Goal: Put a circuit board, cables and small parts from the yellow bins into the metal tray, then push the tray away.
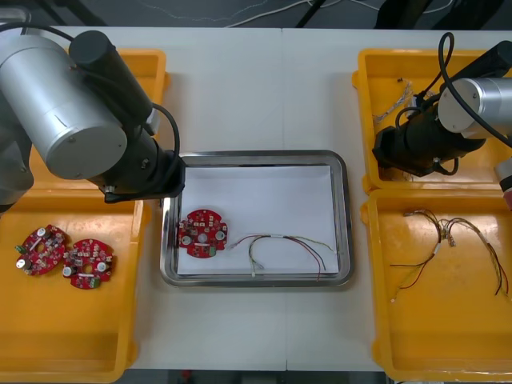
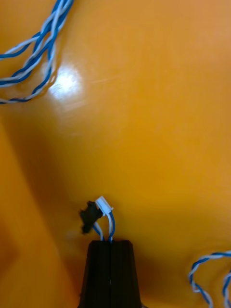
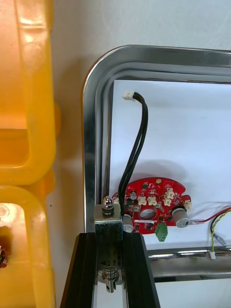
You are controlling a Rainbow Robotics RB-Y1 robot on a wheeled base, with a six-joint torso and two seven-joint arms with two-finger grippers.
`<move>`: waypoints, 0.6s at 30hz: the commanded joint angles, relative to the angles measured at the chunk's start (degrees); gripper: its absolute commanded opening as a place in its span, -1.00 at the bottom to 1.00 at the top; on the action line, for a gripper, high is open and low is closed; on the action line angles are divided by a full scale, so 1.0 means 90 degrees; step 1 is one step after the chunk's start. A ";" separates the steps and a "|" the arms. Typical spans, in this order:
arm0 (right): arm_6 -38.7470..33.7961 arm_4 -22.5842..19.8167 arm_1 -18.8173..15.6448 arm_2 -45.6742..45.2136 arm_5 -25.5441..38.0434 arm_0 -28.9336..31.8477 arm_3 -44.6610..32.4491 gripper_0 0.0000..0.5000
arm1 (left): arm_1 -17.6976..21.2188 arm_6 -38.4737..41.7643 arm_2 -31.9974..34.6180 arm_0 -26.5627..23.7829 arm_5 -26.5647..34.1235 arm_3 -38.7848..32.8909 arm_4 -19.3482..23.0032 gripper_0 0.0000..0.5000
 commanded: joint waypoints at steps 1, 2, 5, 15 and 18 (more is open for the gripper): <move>0.0028 -0.0449 -0.0264 -0.0227 -0.0038 0.0088 -0.0046 -1.00 | 0.0002 -0.0236 -0.0434 -0.0254 -0.0278 -0.0136 -0.0281 -1.00; 0.0057 -0.0518 -0.0323 -0.0227 -0.0038 0.0088 -0.0036 -1.00 | -0.0018 -0.0255 -0.0502 -0.0264 -0.0336 -0.0097 -0.0320 -1.00; 0.0126 -0.0664 -0.0430 -0.0227 -0.0028 0.0088 -0.0046 -1.00 | -0.0077 -0.0314 -0.0590 -0.0254 -0.0463 -0.0009 -0.0369 -1.00; 0.0301 -0.0781 -0.0772 -0.0267 0.0128 -0.0029 -0.0036 -1.00 | -0.0428 -0.0499 -0.0610 -0.0322 -0.0512 0.0255 -0.0574 -1.00; 0.0311 -0.0781 -0.0870 -0.0276 0.0128 -0.0069 -0.0046 -1.00 | -0.0604 -0.0568 -0.0619 -0.0439 -0.0502 0.0518 -0.0681 -1.00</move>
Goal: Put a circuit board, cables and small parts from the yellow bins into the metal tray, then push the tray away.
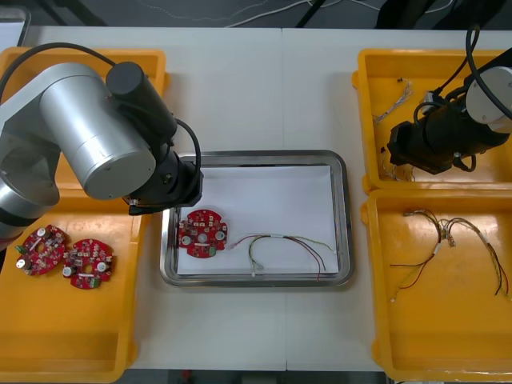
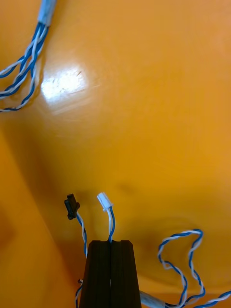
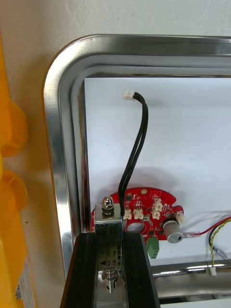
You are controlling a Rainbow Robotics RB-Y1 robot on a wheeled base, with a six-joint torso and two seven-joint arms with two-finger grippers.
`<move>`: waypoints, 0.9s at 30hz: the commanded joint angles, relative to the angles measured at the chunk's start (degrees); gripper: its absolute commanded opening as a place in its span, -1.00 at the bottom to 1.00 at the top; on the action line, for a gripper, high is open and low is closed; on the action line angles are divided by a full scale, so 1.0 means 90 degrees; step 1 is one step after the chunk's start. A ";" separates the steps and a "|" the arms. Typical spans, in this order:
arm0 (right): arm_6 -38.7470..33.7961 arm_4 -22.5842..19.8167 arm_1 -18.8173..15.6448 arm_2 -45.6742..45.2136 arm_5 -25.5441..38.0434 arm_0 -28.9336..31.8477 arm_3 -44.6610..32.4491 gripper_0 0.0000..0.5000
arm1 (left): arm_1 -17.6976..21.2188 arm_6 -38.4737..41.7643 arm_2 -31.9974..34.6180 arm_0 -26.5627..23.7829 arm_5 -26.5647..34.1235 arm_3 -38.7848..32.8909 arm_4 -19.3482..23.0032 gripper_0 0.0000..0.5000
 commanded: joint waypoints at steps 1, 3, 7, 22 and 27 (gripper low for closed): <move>0.0278 -0.0075 -0.0389 -0.0224 0.0055 -0.0103 -0.0062 -1.00 | -0.0392 -0.0580 -0.0054 -0.0452 -0.0052 0.0368 -0.0218 -1.00; 0.0298 -0.0075 -0.0467 -0.0244 0.0055 -0.0122 -0.0062 -1.00 | -0.0548 -0.0639 -0.0044 -0.0520 -0.0052 0.0563 -0.0325 -1.00; 0.0327 -0.0065 -0.0575 -0.0263 0.0055 -0.0181 -0.0062 -1.00 | -0.0724 -0.0746 -0.0044 -0.0608 -0.0052 0.0817 -0.0501 -1.00; 0.0454 0.0189 -0.0770 -0.0302 -0.0541 -0.0386 -0.0062 -1.00 | -0.1183 -0.1166 -0.0190 -0.0745 -0.0013 0.1413 -0.1194 -1.00; 0.0454 0.0326 -0.0780 -0.0293 -0.0726 -0.0503 -0.0052 -1.00 | -0.1271 -0.1401 -0.0181 -0.0745 -0.0013 0.1549 -0.1341 -1.00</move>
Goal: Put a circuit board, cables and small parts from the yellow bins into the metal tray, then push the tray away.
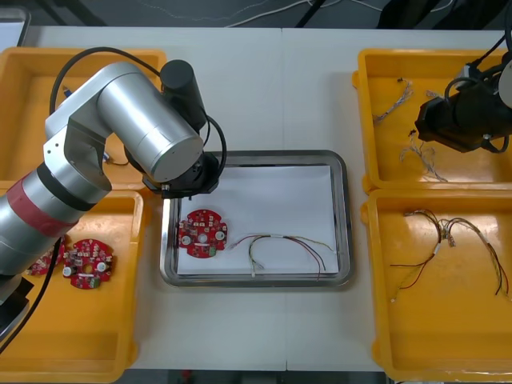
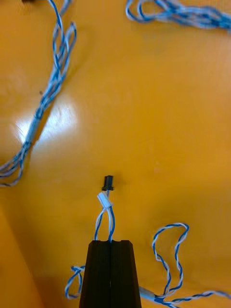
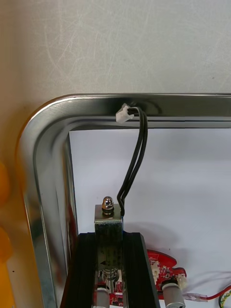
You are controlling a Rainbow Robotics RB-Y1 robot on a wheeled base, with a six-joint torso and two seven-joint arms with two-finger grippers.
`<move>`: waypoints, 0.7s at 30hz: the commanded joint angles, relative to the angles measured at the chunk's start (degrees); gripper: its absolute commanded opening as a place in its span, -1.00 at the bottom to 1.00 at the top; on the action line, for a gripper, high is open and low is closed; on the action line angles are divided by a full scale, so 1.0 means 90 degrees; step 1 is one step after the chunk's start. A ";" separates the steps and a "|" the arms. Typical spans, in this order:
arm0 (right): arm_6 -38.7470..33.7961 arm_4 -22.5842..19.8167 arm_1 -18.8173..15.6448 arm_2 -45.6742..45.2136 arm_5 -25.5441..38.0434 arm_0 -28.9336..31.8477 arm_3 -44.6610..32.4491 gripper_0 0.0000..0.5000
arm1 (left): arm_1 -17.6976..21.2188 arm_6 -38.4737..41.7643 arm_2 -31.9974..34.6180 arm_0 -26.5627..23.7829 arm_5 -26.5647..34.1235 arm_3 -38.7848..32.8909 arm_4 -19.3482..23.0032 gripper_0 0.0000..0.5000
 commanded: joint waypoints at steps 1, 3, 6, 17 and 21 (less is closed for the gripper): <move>0.0405 0.0163 -0.0255 -0.0175 -0.0126 -0.0395 -0.0060 -1.00 | -0.0218 -0.0861 -0.0073 -0.0308 -0.0013 0.0143 -0.0217 -1.00; 0.0415 0.0222 -0.0246 -0.0175 -0.0165 -0.0404 -0.0069 -1.00 | -0.0257 -0.0959 -0.0054 -0.0308 -0.0062 0.0251 -0.0276 -1.00; 0.0434 0.0320 -0.0255 -0.0175 -0.0312 -0.0414 -0.0069 -1.00 | -0.0316 -0.0988 -0.0054 -0.0308 -0.0219 0.0407 -0.0383 -1.00; 0.0591 0.0573 -0.0324 -0.0165 -0.0790 -0.0453 0.0272 -1.00 | -0.0472 -0.0998 0.0054 -0.0308 -0.0570 0.0622 -0.0383 -1.00; 0.0630 0.0661 -0.0324 -0.0077 -0.0859 -0.0463 0.0272 -1.00 | -0.0482 -0.0988 0.0054 -0.0308 -0.0609 0.0631 -0.0413 -1.00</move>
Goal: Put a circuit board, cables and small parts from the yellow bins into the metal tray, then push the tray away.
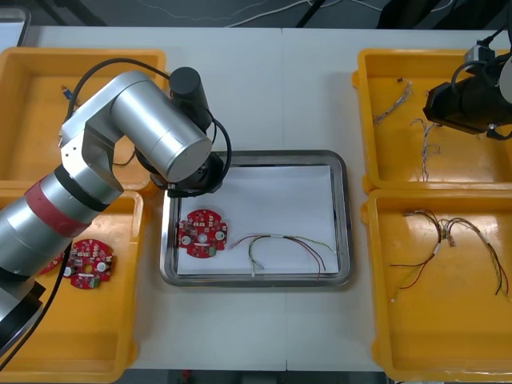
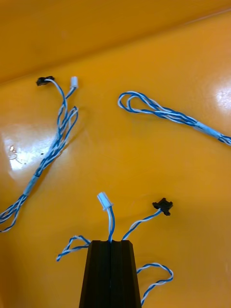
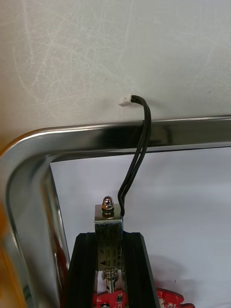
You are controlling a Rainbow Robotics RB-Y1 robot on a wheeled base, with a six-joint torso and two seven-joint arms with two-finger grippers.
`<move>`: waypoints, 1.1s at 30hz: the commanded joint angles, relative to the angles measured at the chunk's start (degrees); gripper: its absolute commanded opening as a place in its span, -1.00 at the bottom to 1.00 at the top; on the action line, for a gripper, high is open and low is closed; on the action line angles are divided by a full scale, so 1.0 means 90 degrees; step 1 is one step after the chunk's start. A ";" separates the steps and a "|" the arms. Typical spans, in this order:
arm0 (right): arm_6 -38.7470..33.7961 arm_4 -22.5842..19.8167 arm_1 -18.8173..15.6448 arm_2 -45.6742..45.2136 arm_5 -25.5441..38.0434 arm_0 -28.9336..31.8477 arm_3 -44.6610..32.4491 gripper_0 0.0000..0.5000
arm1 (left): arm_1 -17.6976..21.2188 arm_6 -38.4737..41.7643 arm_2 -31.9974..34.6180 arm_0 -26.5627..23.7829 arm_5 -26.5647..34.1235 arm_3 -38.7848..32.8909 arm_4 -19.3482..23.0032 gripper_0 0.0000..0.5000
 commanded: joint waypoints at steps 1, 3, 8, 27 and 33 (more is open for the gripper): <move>0.0106 0.0153 -0.0298 -0.0077 -0.0133 -0.0291 -0.0024 -0.98 | -0.0184 -0.0293 0.0063 -0.0303 -0.0090 -0.0012 -0.0078 -1.00; 0.0126 0.0192 -0.0298 -0.0058 -0.0123 -0.0291 -0.0024 -0.15 | -0.0184 -0.0284 0.0063 -0.0303 -0.0090 -0.0012 -0.0078 -1.00; 0.0214 0.0211 -0.0298 -0.0058 -0.0104 -0.0291 -0.0024 1.00 | -0.0184 -0.0254 0.0053 -0.0293 -0.0080 -0.0012 -0.0088 -1.00; 0.1210 -0.0013 -0.0161 -0.0068 0.1156 -0.0408 -0.0014 1.00 | -0.0194 -0.0206 0.0053 -0.0283 -0.0080 -0.0022 -0.0186 1.00; 0.1210 0.0045 0.0005 -0.0058 0.1156 -0.0428 0.0162 1.00 | -0.0116 -0.0196 0.0141 -0.0283 0.0047 -0.0168 -0.0137 1.00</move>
